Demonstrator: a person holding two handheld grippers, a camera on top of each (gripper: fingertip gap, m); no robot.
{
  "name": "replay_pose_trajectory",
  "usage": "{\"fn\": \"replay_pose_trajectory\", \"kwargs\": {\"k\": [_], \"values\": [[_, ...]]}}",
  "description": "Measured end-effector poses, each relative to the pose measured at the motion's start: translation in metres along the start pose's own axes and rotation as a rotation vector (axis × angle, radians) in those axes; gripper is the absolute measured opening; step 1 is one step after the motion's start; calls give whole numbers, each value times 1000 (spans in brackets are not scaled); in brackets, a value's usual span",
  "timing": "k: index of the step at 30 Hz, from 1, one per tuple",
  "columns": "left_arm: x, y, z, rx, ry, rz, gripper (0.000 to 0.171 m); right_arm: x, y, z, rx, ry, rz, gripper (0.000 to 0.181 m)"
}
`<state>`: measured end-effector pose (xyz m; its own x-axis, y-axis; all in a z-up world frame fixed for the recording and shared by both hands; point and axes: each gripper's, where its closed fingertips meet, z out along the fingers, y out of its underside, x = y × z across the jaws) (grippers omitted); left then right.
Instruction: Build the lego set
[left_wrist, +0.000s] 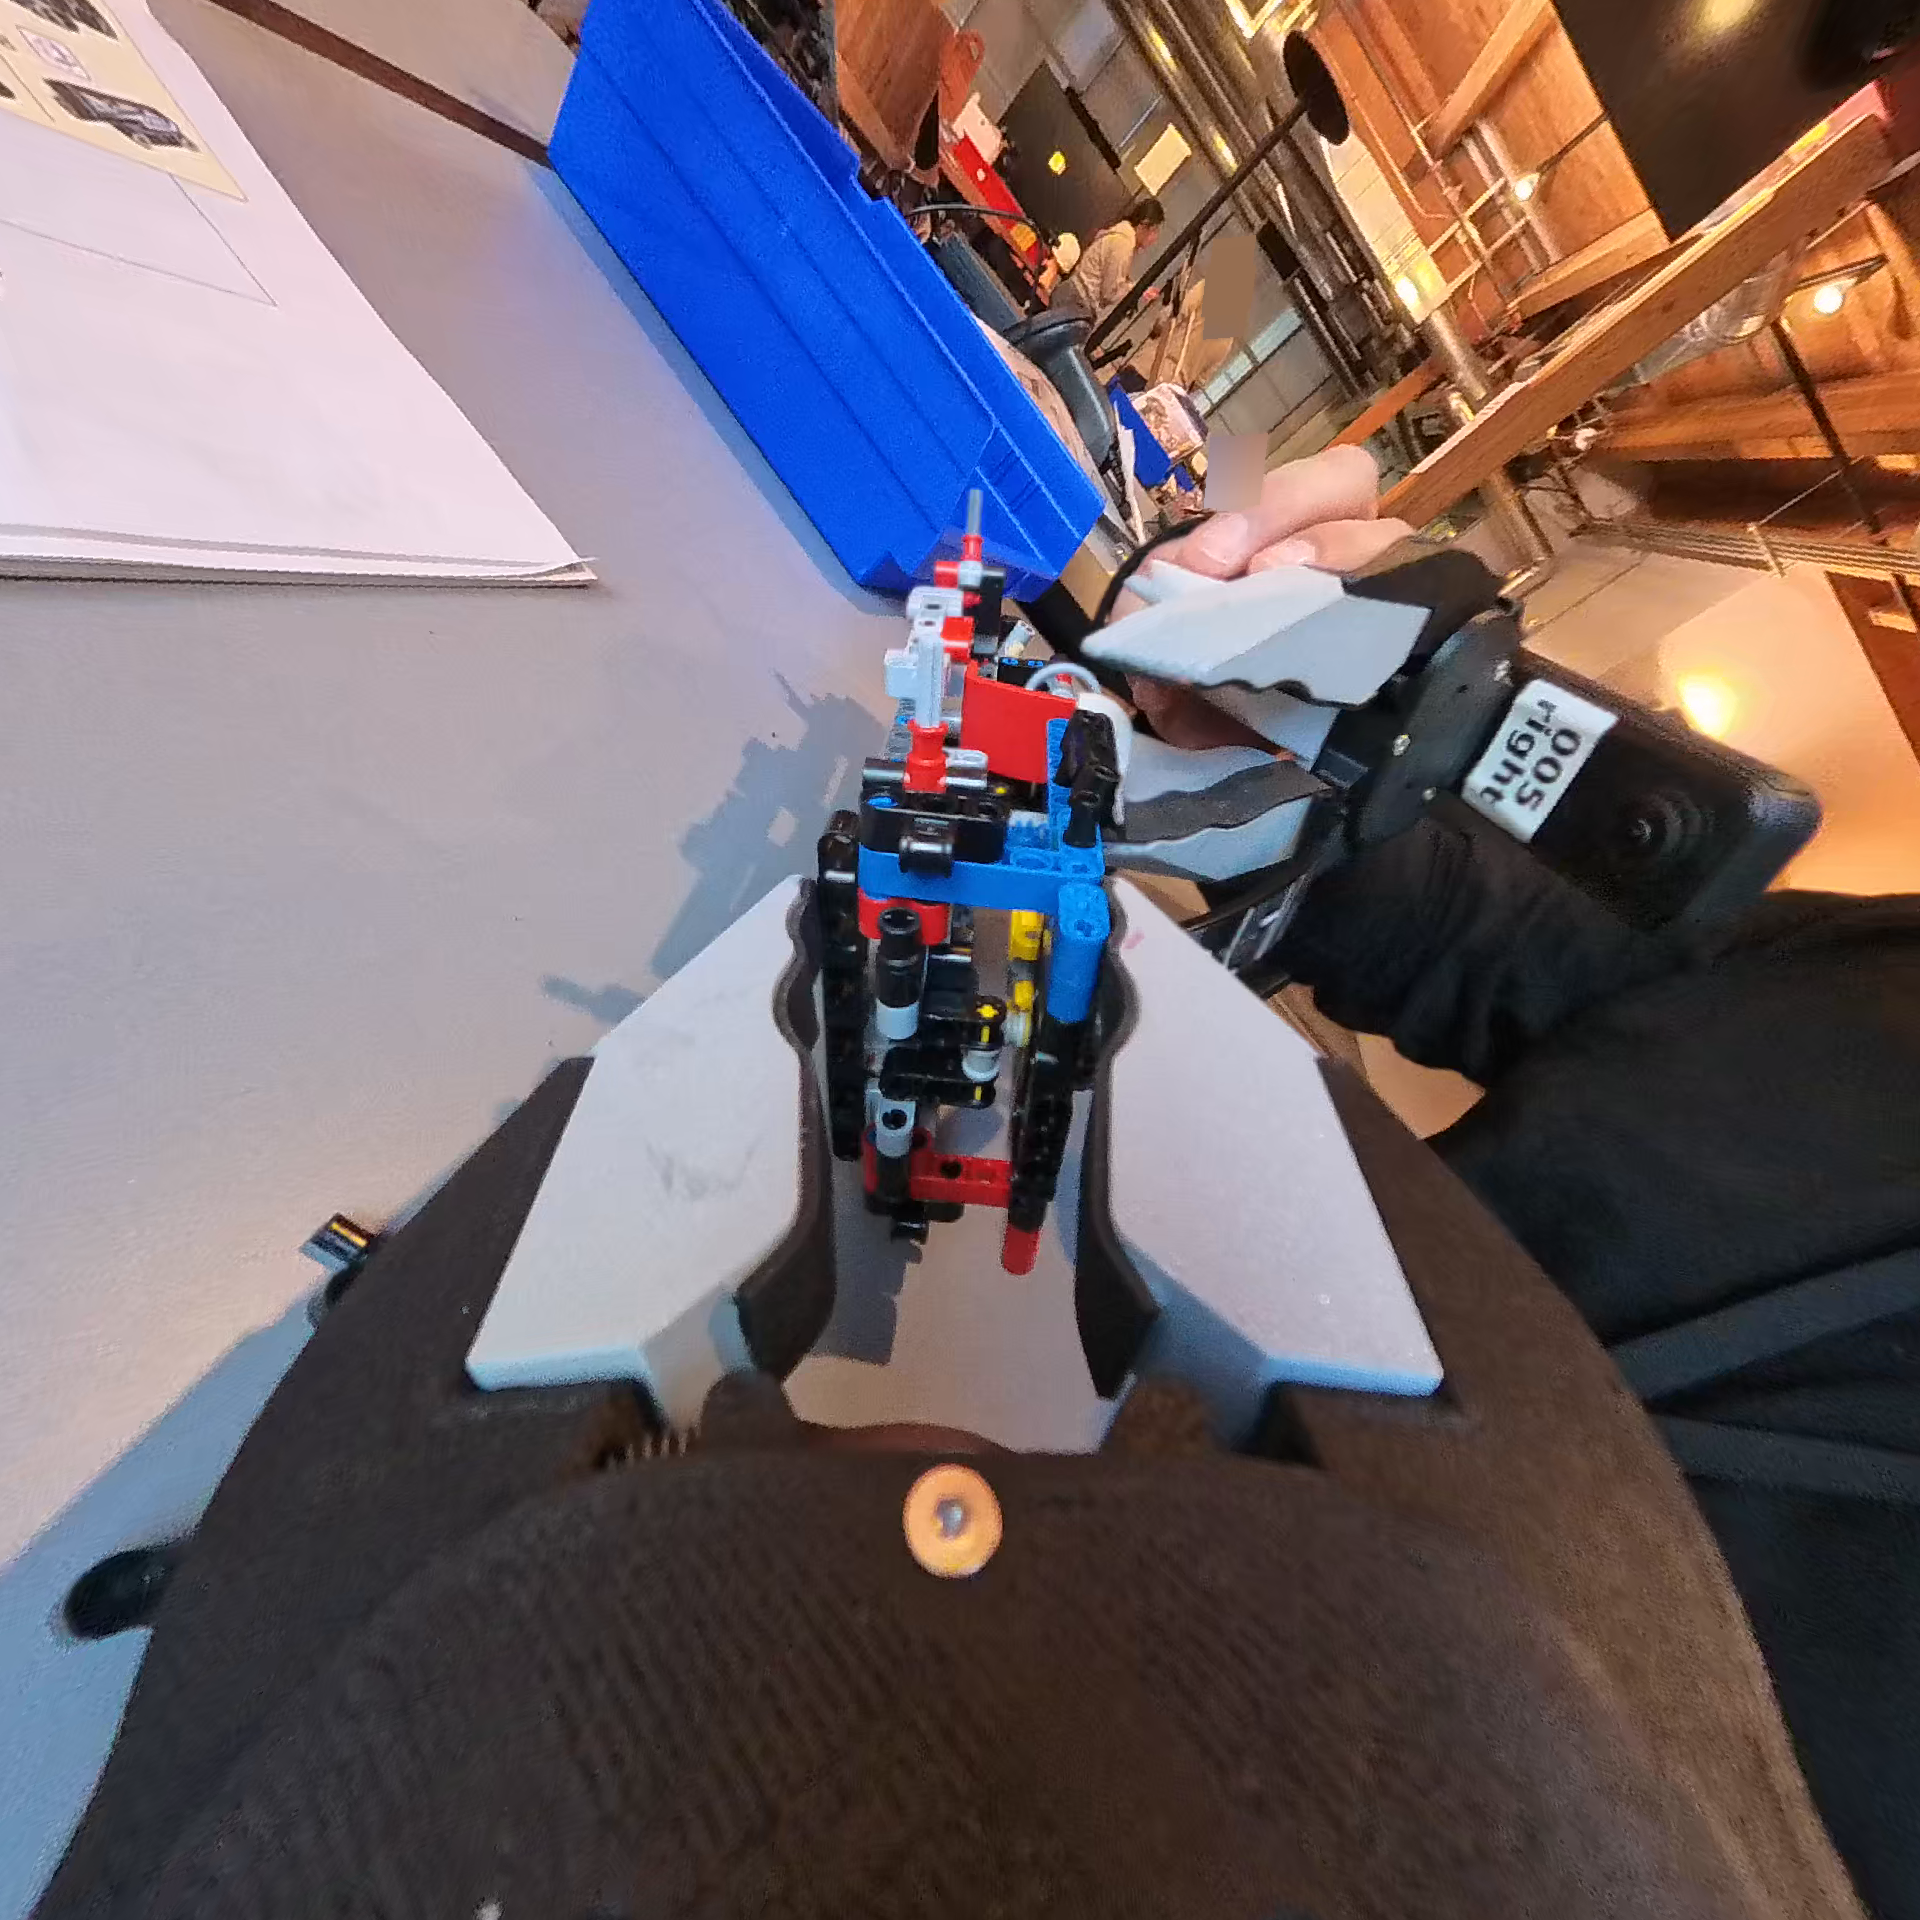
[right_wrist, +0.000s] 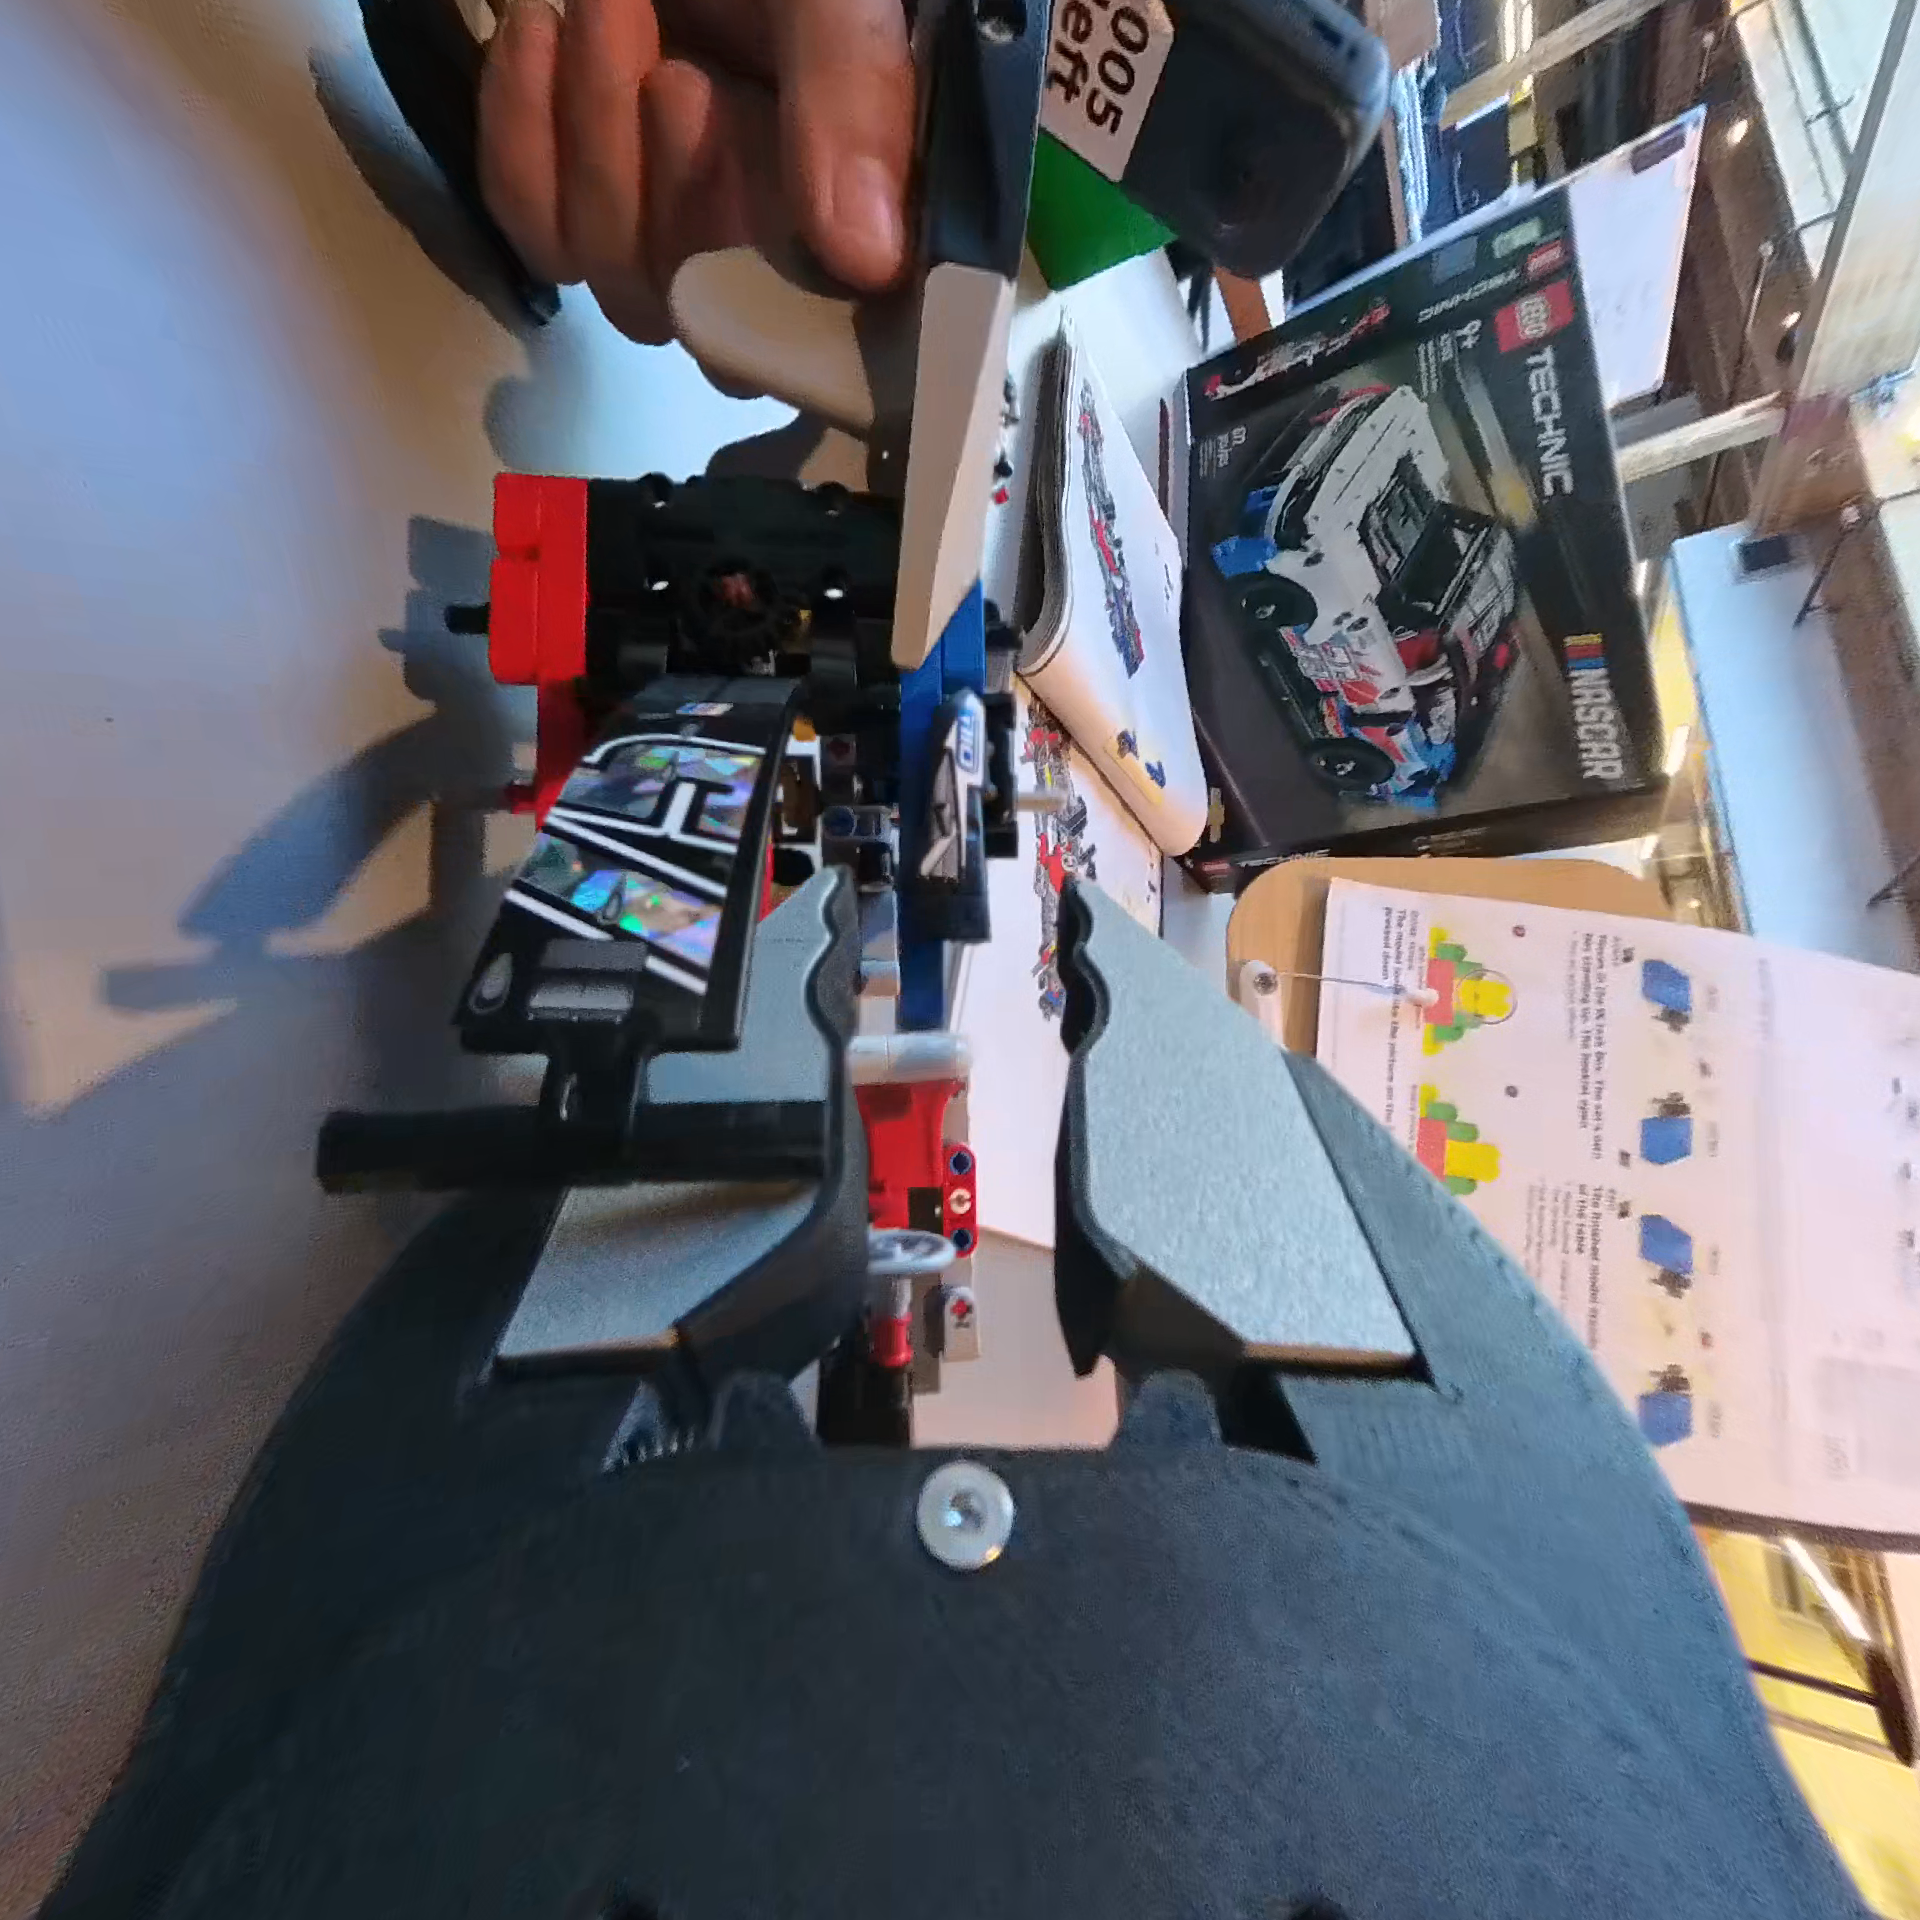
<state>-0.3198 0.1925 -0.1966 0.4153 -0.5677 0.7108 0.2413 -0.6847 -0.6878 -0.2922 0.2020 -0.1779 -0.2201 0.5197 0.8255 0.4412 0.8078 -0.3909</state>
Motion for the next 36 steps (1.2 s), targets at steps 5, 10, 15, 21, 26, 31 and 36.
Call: {"fn": "replay_pose_trajectory", "kwargs": {"k": [5, 10, 15, 21, 26, 31, 36], "values": [[-3, 1, 0, 12, -5, -31, 49, 1, 0, 4, -17, -40, -38, 36], [-3, 8, 1, -22, 18, -53, 50, -14, 1, -1, 6, -250, -80, 33], [-2, 9, 1, -27, 15, -30, 50, -11, -10, -7, 120, -344, 183, 44], [-6, 7, 0, -4, -24, -14, 49, -17, -43, -8, 192, -287, 417, 52], [-2, 4, 1, 25, -40, 63, 48, -5, -77, -10, 190, -156, 449, 52], [8, 4, -2, 50, -32, 180, 48, -3, -52, -18, 154, -141, 511, 57], [15, 8, 4, 42, -38, 234, 48, -16, -10, -13, -31, -78, 344, 57]]}}
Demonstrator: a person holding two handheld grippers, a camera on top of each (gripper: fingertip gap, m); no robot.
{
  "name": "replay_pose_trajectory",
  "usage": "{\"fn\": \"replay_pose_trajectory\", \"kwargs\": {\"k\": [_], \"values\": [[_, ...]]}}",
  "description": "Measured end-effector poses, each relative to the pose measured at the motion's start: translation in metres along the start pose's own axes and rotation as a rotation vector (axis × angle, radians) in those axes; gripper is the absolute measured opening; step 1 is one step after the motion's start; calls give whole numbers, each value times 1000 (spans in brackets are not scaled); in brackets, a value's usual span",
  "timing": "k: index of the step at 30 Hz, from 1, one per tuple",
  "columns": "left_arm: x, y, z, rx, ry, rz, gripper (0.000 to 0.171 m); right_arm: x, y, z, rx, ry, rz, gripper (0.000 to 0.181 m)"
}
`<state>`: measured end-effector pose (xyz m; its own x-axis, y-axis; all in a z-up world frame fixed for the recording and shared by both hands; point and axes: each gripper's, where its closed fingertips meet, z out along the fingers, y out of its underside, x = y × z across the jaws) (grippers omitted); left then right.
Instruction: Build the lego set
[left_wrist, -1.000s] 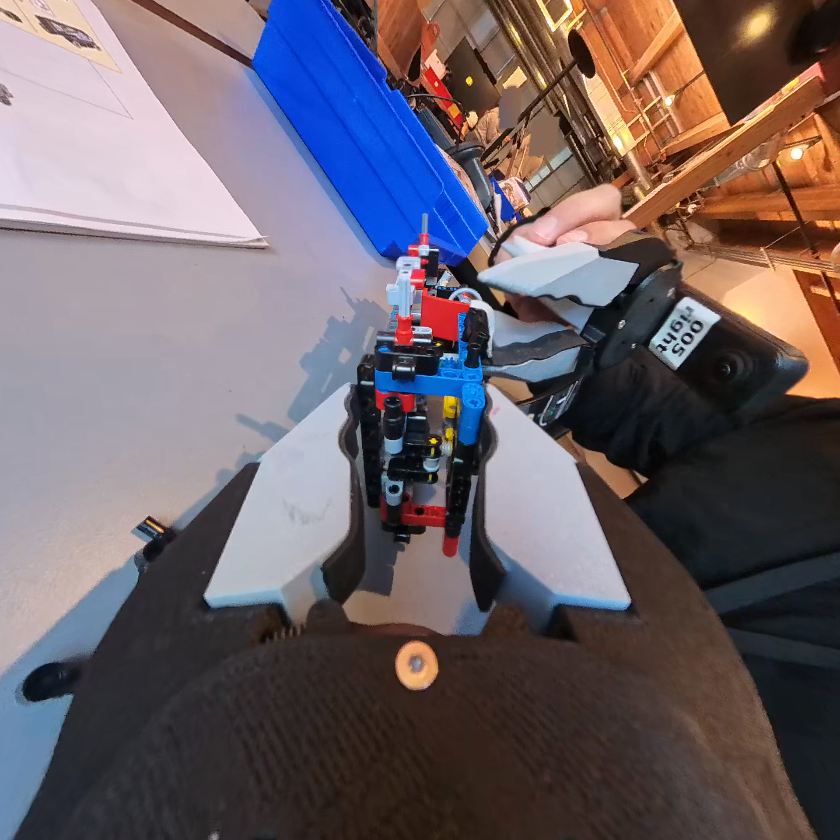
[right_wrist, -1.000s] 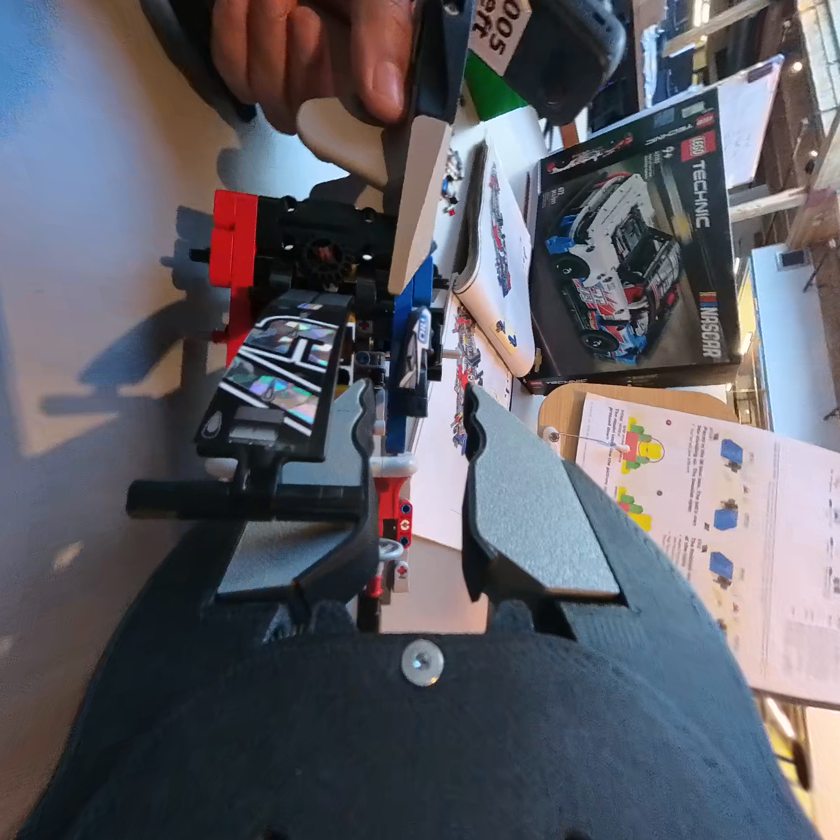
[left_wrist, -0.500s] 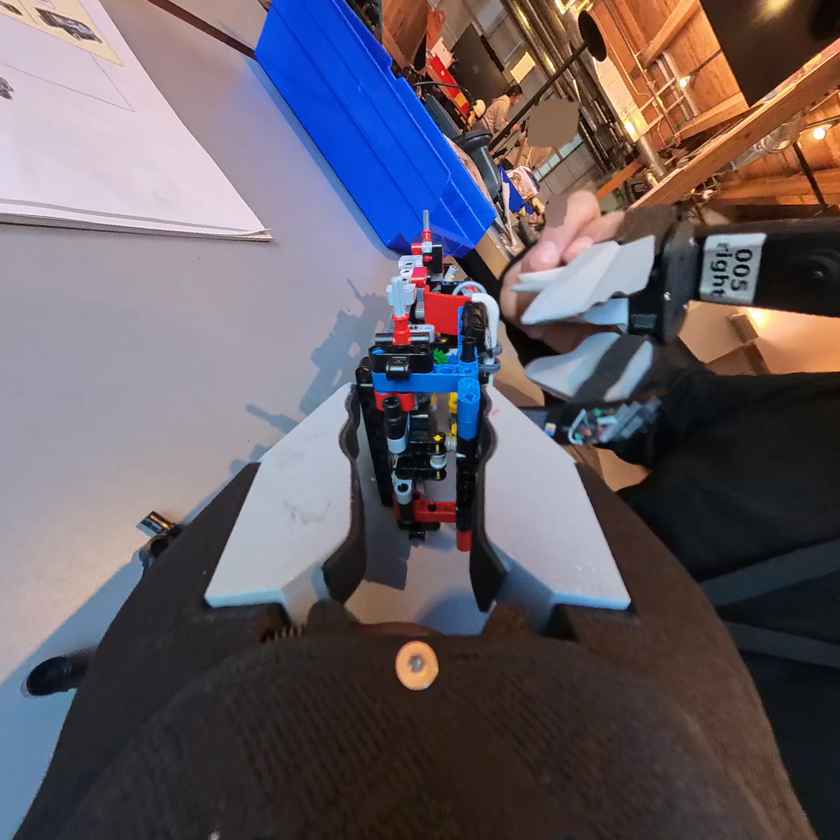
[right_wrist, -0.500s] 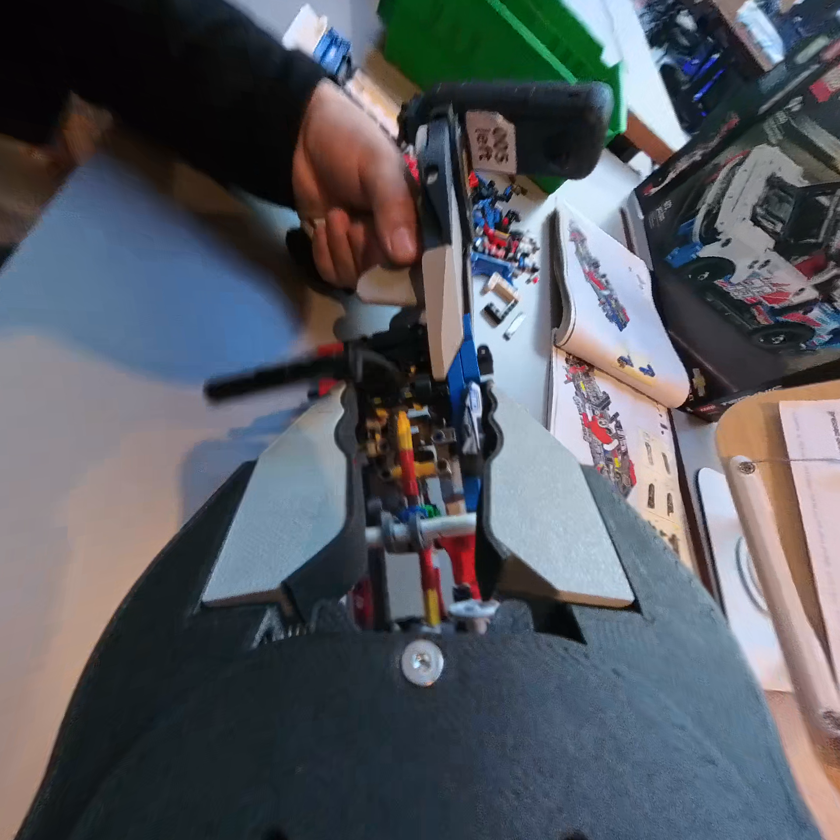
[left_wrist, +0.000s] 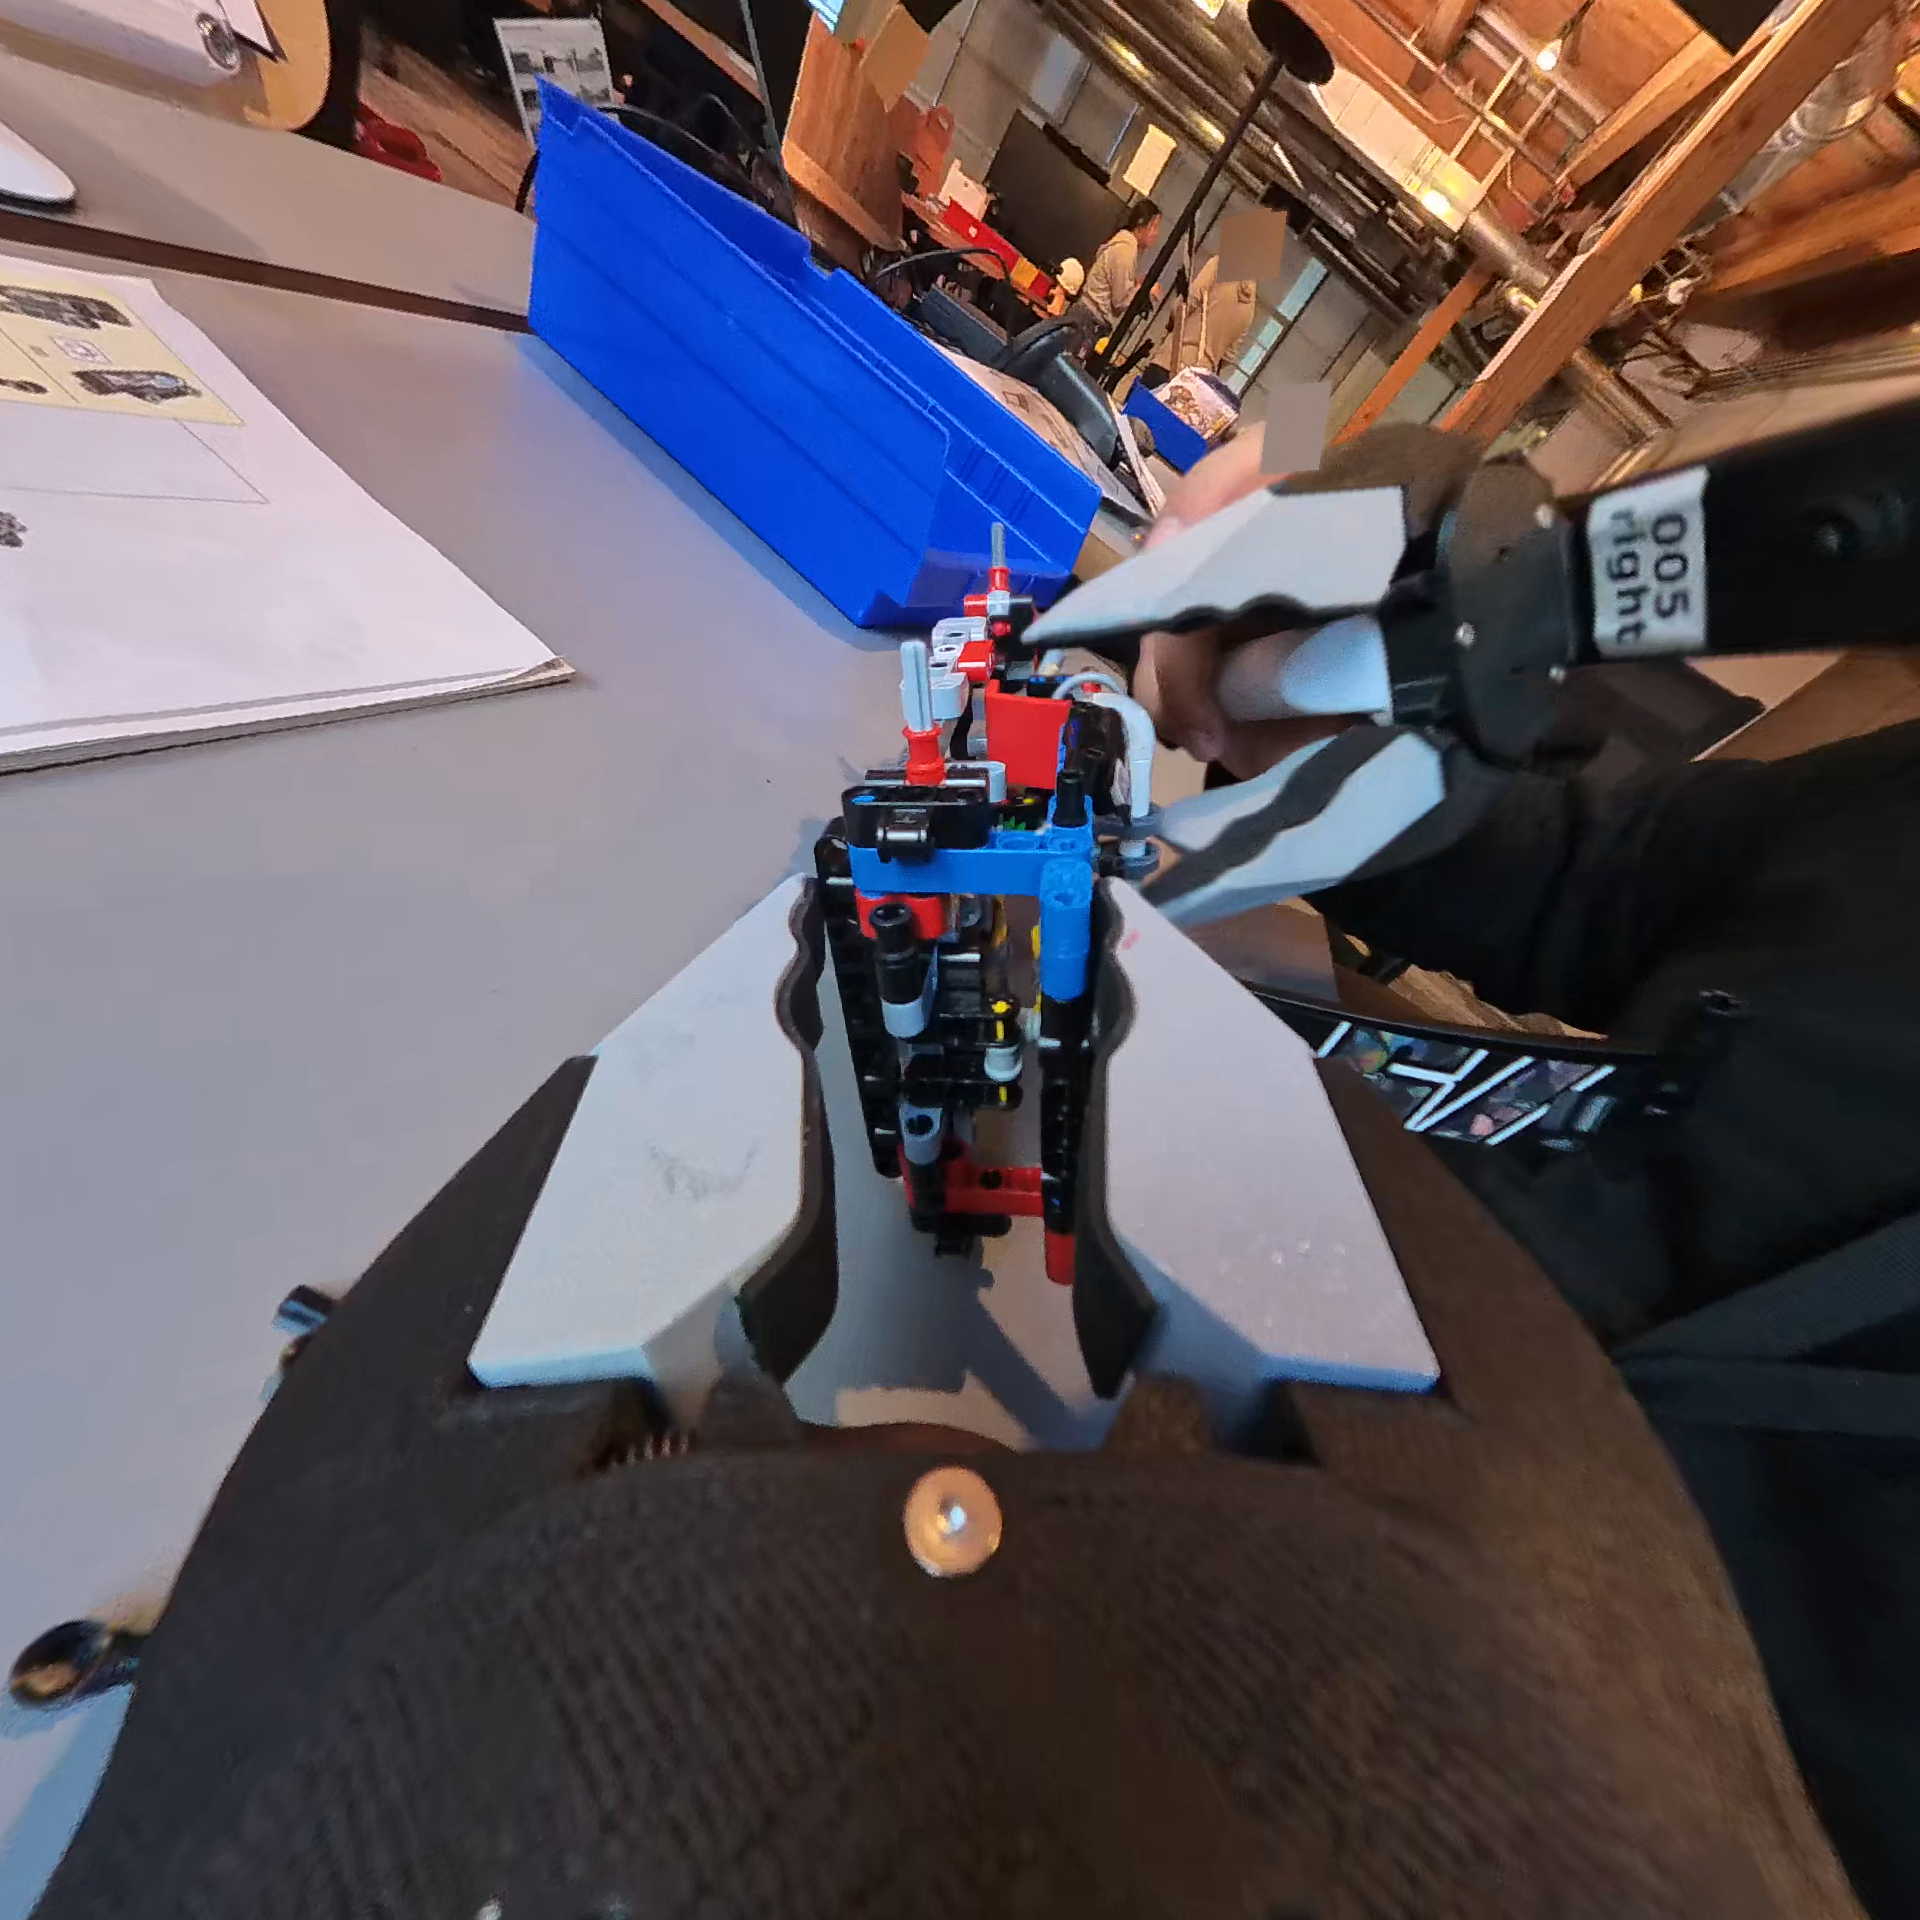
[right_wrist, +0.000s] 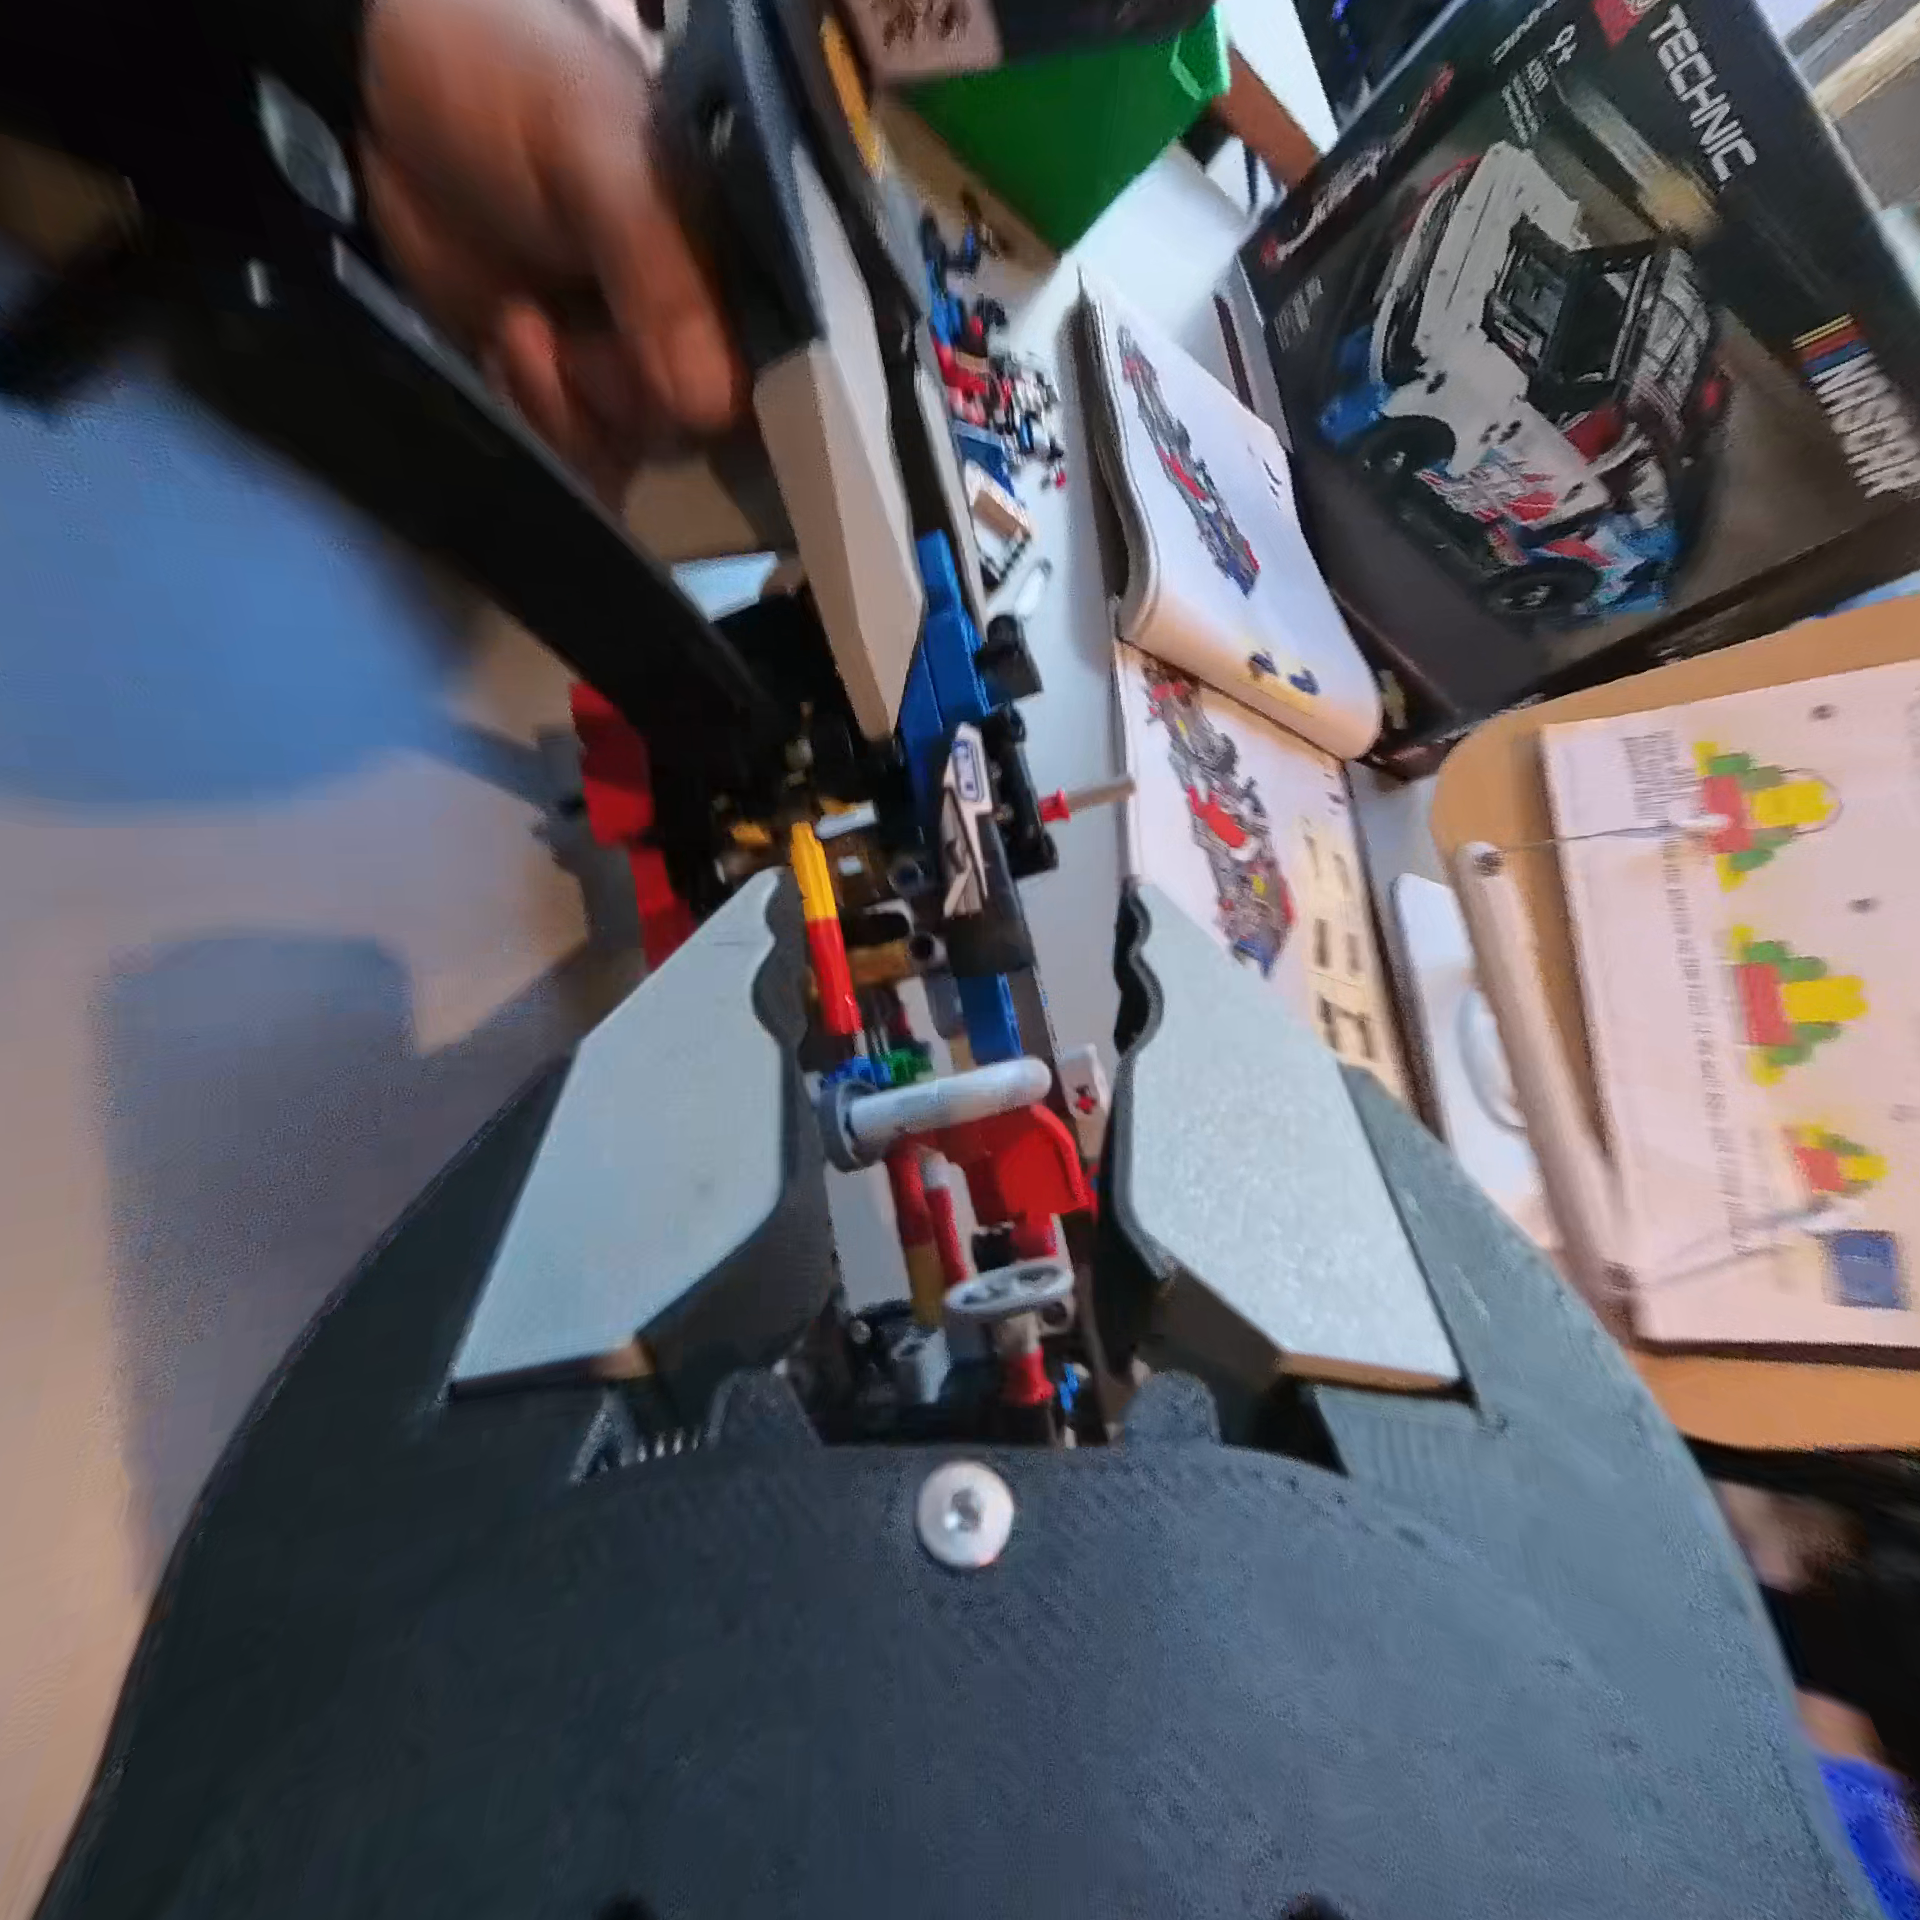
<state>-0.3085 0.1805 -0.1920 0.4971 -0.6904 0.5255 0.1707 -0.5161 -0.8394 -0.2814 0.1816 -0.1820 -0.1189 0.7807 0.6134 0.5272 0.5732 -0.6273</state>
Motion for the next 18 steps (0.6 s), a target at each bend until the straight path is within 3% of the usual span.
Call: {"fn": "replay_pose_trajectory", "kwargs": {"k": [3, 5, 10, 14, 18], "values": [[-3, 2, 1, -7, -11, -42, 48, 4, 8, 3, -69, 119, -274, 41], [-7, 3, 0, -8, -21, -59, 49, 7, 5, 4, -81, 172, -374, 40], [-10, 2, -2, -8, -33, -78, 49, 11, 7, 6, -111, 173, -474, 48], [-11, 3, -2, -12, -36, -97, 49, 10, 2, -1, -104, 107, -424, 40], [-9, 4, 0, -25, -38, -97, 49, 16, 2, 7, -148, 149, -471, 43]]}}
